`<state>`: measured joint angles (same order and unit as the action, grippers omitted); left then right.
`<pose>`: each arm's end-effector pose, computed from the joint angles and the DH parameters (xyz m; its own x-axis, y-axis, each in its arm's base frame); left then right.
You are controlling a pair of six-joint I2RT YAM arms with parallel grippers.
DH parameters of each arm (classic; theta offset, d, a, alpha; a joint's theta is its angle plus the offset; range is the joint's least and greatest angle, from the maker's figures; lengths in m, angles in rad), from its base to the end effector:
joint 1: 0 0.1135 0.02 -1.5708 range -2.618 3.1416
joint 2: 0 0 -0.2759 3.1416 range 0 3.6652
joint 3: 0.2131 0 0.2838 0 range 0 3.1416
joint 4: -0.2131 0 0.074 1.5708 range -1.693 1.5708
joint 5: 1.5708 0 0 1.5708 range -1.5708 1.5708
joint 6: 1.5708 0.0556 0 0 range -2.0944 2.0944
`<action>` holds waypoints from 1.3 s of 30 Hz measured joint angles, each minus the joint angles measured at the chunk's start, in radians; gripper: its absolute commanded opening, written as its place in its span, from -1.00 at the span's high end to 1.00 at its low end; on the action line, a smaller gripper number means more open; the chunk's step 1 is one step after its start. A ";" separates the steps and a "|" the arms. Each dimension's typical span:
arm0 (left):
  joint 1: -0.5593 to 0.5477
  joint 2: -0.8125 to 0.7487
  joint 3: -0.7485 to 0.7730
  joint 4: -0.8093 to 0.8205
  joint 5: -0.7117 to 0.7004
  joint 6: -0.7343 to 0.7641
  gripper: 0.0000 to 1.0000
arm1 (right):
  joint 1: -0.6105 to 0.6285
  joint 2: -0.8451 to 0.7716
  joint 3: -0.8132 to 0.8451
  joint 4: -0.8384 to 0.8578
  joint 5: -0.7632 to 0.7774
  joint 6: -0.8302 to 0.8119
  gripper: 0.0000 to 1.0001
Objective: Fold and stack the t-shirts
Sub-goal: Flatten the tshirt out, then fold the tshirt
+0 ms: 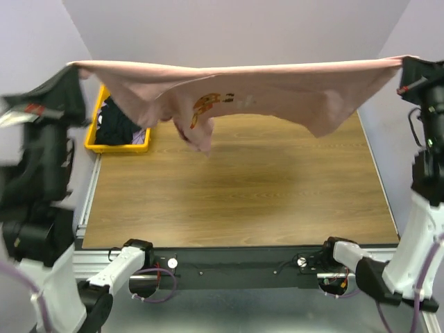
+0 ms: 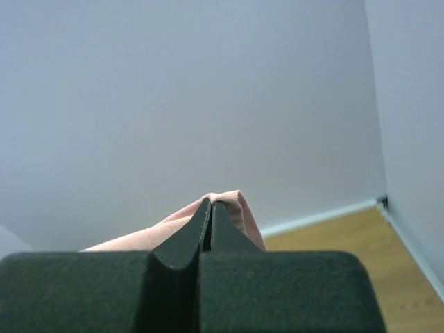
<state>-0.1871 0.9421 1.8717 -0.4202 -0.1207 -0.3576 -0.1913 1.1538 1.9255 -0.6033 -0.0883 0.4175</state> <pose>0.0881 -0.0099 0.6578 0.4204 -0.4332 -0.7973 0.2439 0.9003 -0.3606 0.1902 -0.0318 0.6239 0.1926 0.3741 -0.9072 0.0284 0.9220 0.3862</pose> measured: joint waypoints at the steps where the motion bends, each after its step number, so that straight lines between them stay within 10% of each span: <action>1: 0.000 -0.022 0.017 0.004 -0.001 0.005 1.00 | 0.000 -0.036 0.029 -0.001 0.003 -0.009 0.99; 9: 0.000 -0.088 0.140 0.055 -0.003 0.062 1.00 | 0.000 -0.105 0.175 0.008 0.024 -0.064 0.99; 17: 0.002 0.014 -0.134 0.121 0.001 0.111 1.00 | 0.000 0.037 0.007 0.026 -0.068 -0.088 0.99; 25: 0.003 0.483 -0.565 0.323 0.044 0.126 1.00 | 0.000 0.362 -0.532 0.214 -0.139 -0.094 0.99; 33: 0.005 1.061 -0.445 0.392 0.126 0.095 1.00 | 0.000 0.777 -0.646 0.455 -0.122 -0.079 0.99; 39: 0.020 1.194 -0.266 0.377 0.165 0.063 1.00 | 0.000 0.940 -0.496 0.523 -0.082 -0.115 0.99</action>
<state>-0.1673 2.1357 1.6054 -0.0437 0.0444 -0.2947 -0.1913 2.0941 1.4292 -0.0807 -0.1707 0.3027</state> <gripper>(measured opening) 0.007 0.010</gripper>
